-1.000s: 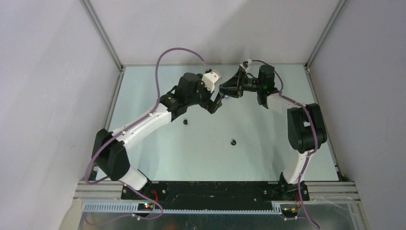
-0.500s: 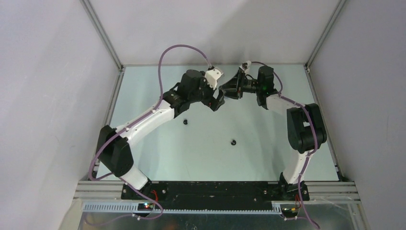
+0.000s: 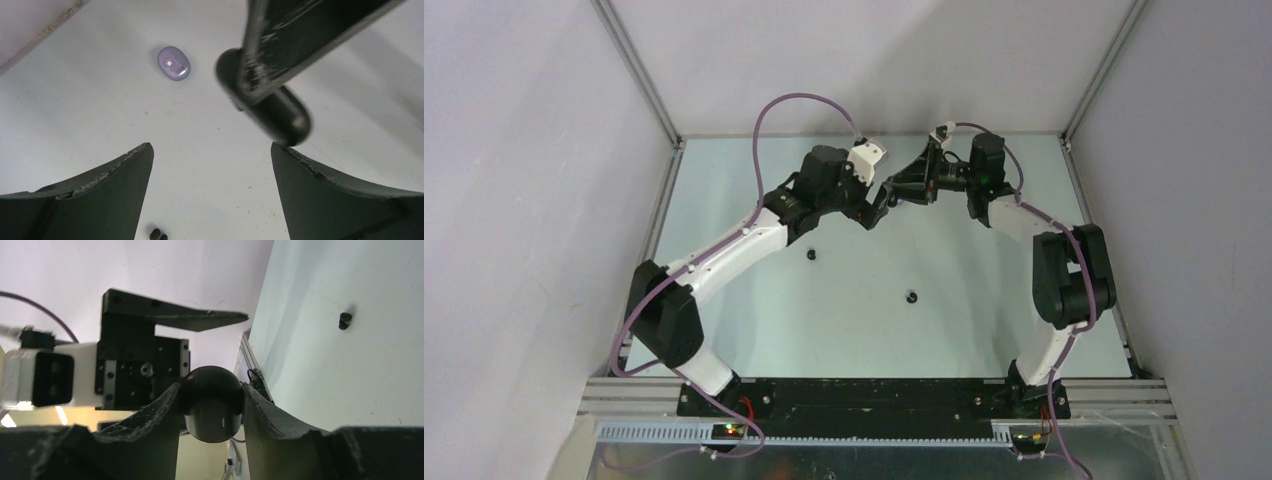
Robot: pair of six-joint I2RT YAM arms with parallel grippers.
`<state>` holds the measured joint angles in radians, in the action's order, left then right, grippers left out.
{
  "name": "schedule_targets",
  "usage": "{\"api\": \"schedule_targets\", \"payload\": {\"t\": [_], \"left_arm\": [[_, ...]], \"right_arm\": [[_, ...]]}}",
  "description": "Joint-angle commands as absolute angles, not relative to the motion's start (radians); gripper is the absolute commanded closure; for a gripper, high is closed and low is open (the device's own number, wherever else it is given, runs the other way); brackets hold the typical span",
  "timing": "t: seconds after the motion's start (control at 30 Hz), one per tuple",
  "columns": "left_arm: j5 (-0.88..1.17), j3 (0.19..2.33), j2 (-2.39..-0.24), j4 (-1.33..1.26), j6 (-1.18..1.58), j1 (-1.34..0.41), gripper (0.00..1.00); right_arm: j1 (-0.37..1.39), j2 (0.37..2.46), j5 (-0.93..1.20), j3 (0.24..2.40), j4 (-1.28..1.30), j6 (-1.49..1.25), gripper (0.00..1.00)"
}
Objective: Insert the wireless bluetooth earbuds into the charging case
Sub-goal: Pick up the charging case at the center of the board.
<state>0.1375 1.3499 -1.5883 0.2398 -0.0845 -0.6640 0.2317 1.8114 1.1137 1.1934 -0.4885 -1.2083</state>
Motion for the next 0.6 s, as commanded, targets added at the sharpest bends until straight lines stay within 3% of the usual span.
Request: {"api": "schedule_targets", "payload": {"t": [0.0, 0.13, 0.33, 0.57], "left_arm": [[0.102, 1.339, -1.544, 0.189, -0.064, -0.627, 0.06], [0.11, 1.342, -1.529, 0.194, -0.058, -0.625, 0.07], [0.315, 1.37, -1.522, 0.235, -0.053, -0.651, 0.03], [0.26, 1.429, -1.566, 0.288, -0.076, -0.72, 0.01]], "right_arm": [[0.225, 1.712, 1.16, 1.199, -0.4, -1.119, 0.74], [0.235, 1.703, 1.151, 1.198, -0.34, -1.054, 0.74], [0.238, 1.725, 1.088, 1.198, -0.325, -1.031, 0.74], [0.262, 1.77, 1.062, 1.198, -0.391, -1.072, 0.75]]}}
